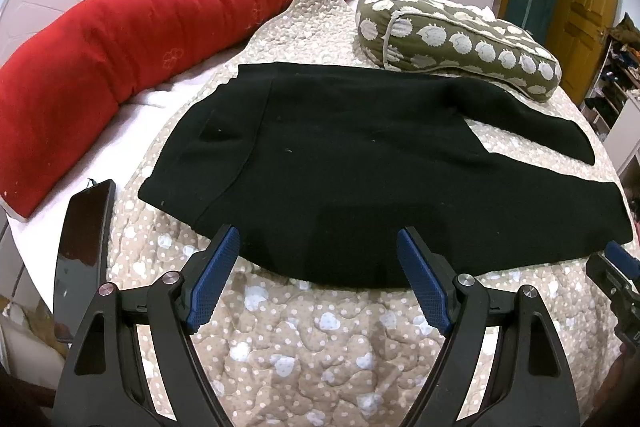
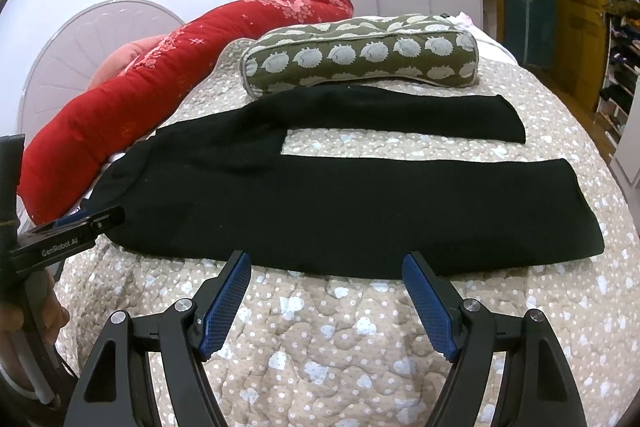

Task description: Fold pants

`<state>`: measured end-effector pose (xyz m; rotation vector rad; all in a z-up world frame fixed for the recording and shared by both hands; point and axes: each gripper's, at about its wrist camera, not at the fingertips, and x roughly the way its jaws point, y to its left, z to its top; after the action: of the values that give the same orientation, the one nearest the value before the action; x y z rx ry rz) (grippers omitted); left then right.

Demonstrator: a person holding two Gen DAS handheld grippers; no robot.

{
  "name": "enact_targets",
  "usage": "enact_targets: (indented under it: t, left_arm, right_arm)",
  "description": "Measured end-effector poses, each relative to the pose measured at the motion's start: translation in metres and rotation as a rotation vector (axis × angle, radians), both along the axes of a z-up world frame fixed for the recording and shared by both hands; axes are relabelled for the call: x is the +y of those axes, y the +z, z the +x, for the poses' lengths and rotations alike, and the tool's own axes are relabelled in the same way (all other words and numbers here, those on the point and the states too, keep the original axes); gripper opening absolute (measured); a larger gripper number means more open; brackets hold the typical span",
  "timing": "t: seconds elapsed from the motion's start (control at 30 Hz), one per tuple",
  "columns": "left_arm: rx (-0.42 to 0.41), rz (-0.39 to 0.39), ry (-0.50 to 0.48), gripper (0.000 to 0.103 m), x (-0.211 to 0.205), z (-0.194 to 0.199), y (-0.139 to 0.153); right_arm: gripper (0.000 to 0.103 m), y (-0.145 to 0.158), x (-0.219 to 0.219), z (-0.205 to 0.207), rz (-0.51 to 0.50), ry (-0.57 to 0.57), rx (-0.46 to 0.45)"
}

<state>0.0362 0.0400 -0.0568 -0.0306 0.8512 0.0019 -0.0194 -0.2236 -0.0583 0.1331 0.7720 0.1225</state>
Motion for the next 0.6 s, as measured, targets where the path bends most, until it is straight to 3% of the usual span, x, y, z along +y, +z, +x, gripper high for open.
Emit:
enact_targets:
  t: [0.27, 0.5, 0.6]
  left_arm:
    - [0.007, -0.001, 0.021, 0.082, 0.005, 0.003, -0.003]
    - [0.017, -0.005, 0.025, 0.082, 0.007, 0.004, -0.006]
    - [0.035, -0.043, 0.036, 0.082, 0.016, 0.005, -0.007]
  right_arm:
    - [0.077, -0.004, -0.008, 0.002, 0.061, -0.014, -0.006]
    - [0.077, -0.007, -0.007, 0.002, 0.041, -0.029, 0.021]
    - [0.077, -0.01, -0.013, 0.001, 0.024, -0.042, 0.031]
